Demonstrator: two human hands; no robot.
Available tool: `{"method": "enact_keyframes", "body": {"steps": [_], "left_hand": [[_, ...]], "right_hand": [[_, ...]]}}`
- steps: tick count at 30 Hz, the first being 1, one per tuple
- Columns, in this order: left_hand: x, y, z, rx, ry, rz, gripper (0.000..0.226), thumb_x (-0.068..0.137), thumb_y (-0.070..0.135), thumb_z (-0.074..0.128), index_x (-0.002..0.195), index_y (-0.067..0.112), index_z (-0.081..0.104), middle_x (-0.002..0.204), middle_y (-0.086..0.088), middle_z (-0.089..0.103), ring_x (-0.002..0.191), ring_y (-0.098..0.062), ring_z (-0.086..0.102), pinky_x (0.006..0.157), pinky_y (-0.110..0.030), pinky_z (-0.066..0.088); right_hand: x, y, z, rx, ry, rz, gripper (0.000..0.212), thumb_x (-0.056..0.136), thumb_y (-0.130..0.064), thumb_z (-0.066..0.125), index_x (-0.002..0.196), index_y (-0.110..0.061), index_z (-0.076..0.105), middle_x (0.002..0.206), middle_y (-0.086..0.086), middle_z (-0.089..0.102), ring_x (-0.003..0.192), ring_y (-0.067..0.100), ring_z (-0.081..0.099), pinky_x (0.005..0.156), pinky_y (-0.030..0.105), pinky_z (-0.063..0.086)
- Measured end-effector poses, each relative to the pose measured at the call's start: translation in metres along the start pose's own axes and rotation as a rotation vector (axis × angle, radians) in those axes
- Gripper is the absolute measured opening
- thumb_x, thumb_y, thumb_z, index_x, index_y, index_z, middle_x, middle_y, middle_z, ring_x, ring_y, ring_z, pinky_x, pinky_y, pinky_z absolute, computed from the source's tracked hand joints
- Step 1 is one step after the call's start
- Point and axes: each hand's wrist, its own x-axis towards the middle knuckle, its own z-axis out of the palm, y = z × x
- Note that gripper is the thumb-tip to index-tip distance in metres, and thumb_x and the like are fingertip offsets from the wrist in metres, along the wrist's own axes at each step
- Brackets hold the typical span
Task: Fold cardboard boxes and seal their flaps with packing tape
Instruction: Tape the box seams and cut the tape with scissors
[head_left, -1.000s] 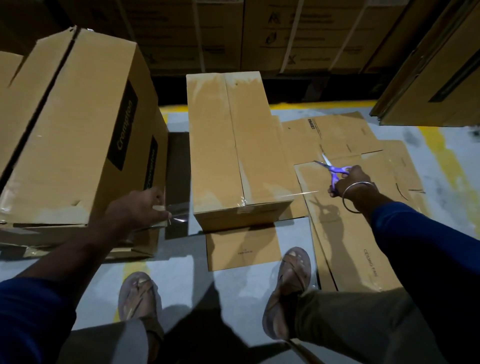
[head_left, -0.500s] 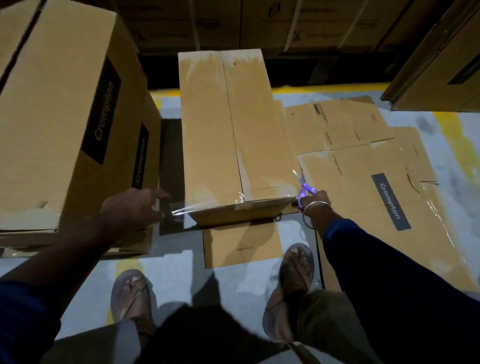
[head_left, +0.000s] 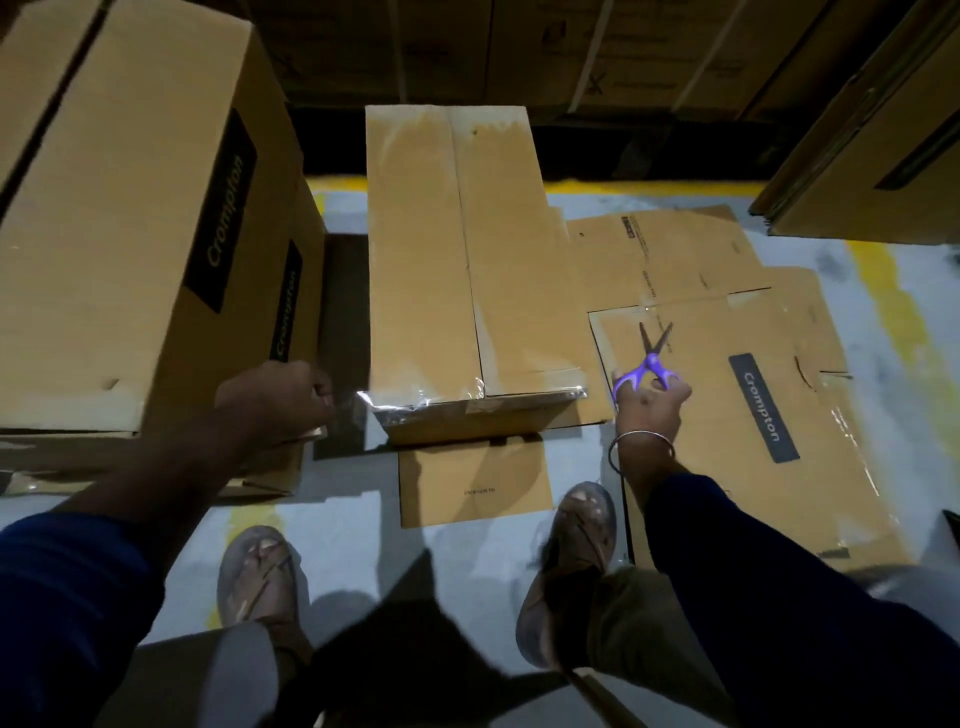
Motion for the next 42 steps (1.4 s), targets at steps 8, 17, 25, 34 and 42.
{"method": "enact_keyframes", "body": {"steps": [8,17,25,34,42], "left_hand": [[-0.017,0.000,0.000,-0.052,0.085,0.016,0.025,0.088,0.055,0.066,0.085,0.030,0.072,0.083,0.005,0.070,0.074,-0.014,0.063,0.073,-0.034,0.059],[-0.012,-0.002,0.007,-0.136,0.135,0.015,0.014,0.087,0.033,0.070,0.076,0.024,0.072,0.075,0.004,0.069,0.074,-0.019,0.067,0.065,-0.031,0.052],[0.003,-0.016,0.008,-0.251,0.102,0.101,0.010,0.087,0.028,0.075,0.081,0.020,0.078,0.083,-0.001,0.075,0.082,-0.023,0.071,0.072,-0.036,0.054],[0.004,-0.011,0.006,-0.252,0.031,0.046,0.013,0.085,0.033,0.077,0.086,0.021,0.077,0.086,-0.002,0.074,0.086,-0.022,0.070,0.086,-0.049,0.060],[0.008,-0.008,0.003,-0.248,-0.025,0.007,0.019,0.091,0.032,0.073,0.100,0.015,0.075,0.097,-0.007,0.073,0.095,-0.024,0.068,0.093,-0.049,0.057]], "right_hand": [[-0.101,-0.005,0.028,-0.402,-0.471,-0.564,0.059,0.090,-0.032,0.073,0.136,-0.021,0.039,0.152,0.006,0.046,0.134,0.027,0.045,0.101,0.035,0.044],[-0.201,-0.029,0.097,-0.474,-0.805,-0.787,0.049,0.086,-0.041,0.063,0.127,-0.025,0.042,0.148,0.006,0.050,0.130,0.030,0.050,0.100,0.040,0.050],[-0.255,0.010,0.102,0.124,-0.709,0.080,0.034,0.083,-0.039,0.076,0.112,-0.036,0.060,0.098,0.000,0.077,0.086,0.033,0.076,0.078,0.049,0.061],[-0.270,-0.005,0.090,-0.098,-1.111,0.682,0.067,0.074,-0.069,0.079,0.119,-0.024,0.060,0.115,0.013,0.066,0.101,0.031,0.071,0.080,0.051,0.063],[-0.248,-0.030,0.119,-0.066,-1.157,0.632,0.074,0.078,-0.070,0.075,0.123,-0.013,0.059,0.126,0.014,0.062,0.110,0.030,0.069,0.081,0.053,0.063]]}}
